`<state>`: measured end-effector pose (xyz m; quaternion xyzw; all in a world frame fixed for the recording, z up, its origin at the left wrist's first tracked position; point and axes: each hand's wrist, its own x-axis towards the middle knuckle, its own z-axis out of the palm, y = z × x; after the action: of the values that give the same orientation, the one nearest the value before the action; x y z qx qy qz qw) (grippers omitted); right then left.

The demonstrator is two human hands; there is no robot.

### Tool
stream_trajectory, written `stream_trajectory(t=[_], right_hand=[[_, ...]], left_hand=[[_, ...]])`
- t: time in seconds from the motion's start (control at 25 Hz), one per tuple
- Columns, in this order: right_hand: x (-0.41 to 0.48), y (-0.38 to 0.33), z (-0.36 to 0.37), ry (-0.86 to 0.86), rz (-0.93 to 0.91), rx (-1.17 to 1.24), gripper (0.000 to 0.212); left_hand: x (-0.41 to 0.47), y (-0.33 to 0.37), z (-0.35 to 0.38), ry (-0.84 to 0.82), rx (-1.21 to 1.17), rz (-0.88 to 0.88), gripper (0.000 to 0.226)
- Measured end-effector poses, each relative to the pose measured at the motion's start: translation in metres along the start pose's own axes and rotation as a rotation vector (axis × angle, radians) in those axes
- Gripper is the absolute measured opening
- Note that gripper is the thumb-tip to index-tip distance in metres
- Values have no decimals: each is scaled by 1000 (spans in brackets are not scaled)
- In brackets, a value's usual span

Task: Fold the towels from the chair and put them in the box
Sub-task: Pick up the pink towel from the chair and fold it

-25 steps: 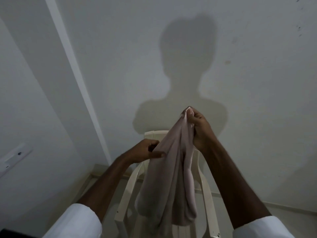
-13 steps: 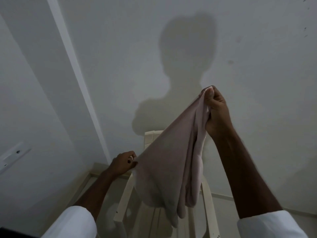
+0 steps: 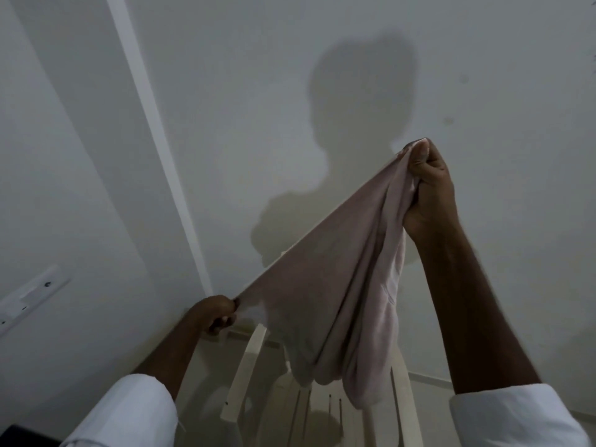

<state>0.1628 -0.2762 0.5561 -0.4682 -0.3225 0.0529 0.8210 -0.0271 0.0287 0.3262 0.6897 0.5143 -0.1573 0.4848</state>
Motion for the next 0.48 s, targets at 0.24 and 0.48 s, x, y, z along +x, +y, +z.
stream_trajectory(t=[0.24, 0.48], right_hand=[[-6, -9, -13, 13, 41, 134, 35], [-21, -19, -32, -88, 74, 146, 34]], left_hand=[[-9, 6, -3, -89, -450, 54, 27], [0, 13, 1, 8, -891, 229, 22]])
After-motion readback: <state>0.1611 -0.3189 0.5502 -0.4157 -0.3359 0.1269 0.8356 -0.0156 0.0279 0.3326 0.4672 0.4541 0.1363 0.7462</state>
